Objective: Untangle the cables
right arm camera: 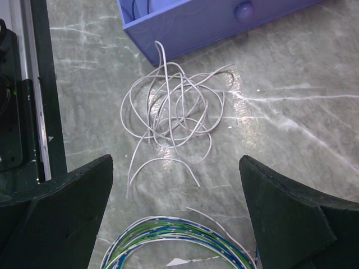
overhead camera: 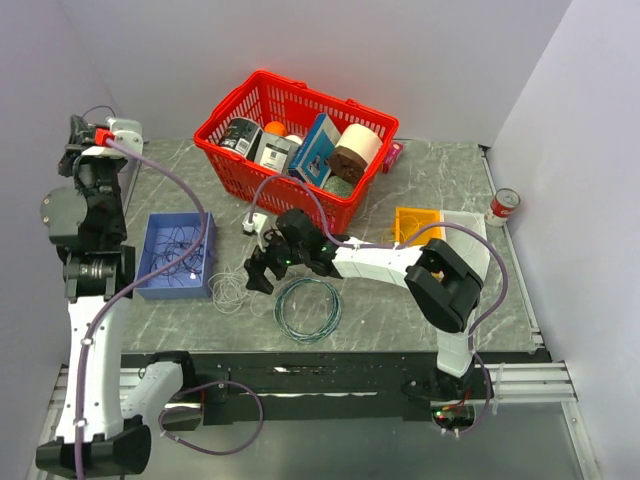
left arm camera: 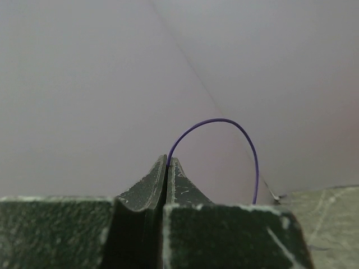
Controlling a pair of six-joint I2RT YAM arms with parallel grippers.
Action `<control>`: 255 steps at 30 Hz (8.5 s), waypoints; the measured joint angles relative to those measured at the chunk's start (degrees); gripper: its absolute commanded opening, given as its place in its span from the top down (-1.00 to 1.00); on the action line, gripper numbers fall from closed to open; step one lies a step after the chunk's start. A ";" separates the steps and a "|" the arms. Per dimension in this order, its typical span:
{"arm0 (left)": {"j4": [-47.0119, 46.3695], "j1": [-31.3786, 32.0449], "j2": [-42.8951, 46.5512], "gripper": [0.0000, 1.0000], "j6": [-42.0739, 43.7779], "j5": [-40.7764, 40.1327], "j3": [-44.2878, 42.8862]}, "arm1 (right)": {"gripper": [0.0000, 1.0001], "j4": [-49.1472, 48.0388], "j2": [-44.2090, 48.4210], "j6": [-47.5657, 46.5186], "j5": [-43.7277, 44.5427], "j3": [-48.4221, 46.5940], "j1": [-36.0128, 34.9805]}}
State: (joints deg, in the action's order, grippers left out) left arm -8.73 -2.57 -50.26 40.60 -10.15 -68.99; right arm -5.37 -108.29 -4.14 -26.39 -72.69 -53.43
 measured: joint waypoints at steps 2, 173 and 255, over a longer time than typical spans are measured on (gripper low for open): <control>0.28 -0.98 -0.87 0.98 -1.14 1.31 0.98 | -0.99 0.02 0.07 -0.22 0.22 0.00 0.00; 5.62 26.10 7.04 0.99 -19.43 43.39 50.23 | 1.00 30.64 26.32 -3.54 24.09 -55.21 25.49; -9.46 16.65 19.41 0.98 -35.74 40.72 58.51 | 0.13 26.29 17.68 17.64 25.31 12.50 68.61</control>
State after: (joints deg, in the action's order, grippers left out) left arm -18.20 14.09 -30.85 4.86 30.57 -10.48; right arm 20.93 -90.61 13.50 -1.08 -60.18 15.18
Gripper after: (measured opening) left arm 0.013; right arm 0.125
